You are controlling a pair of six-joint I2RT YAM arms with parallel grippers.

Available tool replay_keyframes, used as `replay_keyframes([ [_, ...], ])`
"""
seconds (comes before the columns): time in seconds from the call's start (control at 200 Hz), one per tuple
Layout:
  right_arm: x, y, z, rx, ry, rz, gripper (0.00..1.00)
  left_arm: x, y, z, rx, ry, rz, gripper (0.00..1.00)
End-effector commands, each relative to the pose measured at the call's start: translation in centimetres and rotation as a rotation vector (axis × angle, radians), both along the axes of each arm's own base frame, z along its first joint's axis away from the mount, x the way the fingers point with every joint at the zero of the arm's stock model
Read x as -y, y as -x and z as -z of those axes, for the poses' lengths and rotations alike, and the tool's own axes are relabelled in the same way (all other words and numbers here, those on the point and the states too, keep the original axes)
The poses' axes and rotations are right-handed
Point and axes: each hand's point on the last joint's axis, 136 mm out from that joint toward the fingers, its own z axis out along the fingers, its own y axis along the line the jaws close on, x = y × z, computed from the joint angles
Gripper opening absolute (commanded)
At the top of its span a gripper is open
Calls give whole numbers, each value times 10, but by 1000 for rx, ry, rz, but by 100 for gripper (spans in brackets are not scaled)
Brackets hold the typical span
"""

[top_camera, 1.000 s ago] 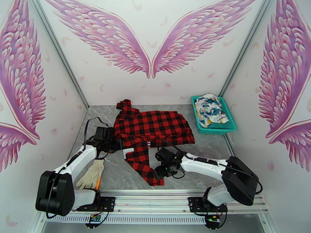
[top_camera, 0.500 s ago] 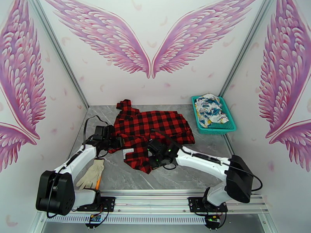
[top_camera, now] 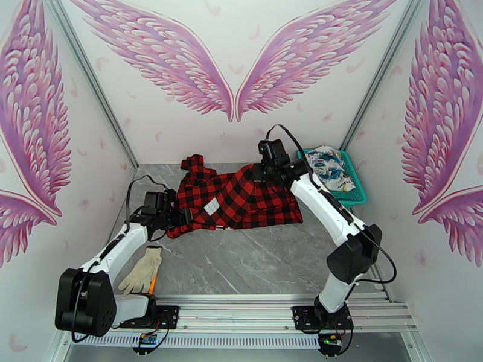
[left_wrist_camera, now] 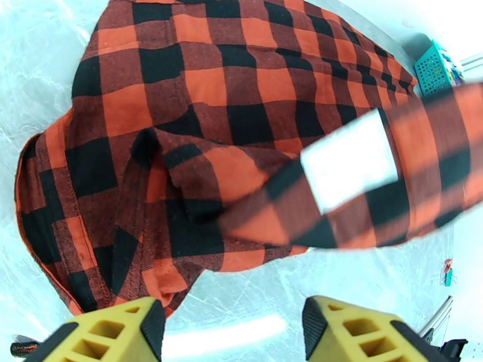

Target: Fold and stack the mixed laundry pile

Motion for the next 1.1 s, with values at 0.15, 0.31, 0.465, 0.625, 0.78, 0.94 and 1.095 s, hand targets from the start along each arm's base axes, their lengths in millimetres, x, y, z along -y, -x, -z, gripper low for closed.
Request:
replay_keyframes([
  [0.15,48,-48,-8,15,53,85,0,16,3,3,-13,58,75,66],
  [0.31,56,-61,0,7,58,89,0,30,-7,9,-24,83,109,64],
  [0.465,43,-74,1,42,33,21,0,38,-27,13,-33,97,122,63],
  [0.625,35,-87,-25,175,90,-101,0,35,-45,4,-16,73,115,60],
  [0.78,10,-75,-60,352,141,-391,0,20,-57,-13,26,62,67,60],
  [0.94,8,-67,-88,619,331,-559,0,5,-65,-24,54,65,24,60],
  [1.095,11,-61,-93,791,581,-663,0,-2,-66,-29,65,73,5,60],
])
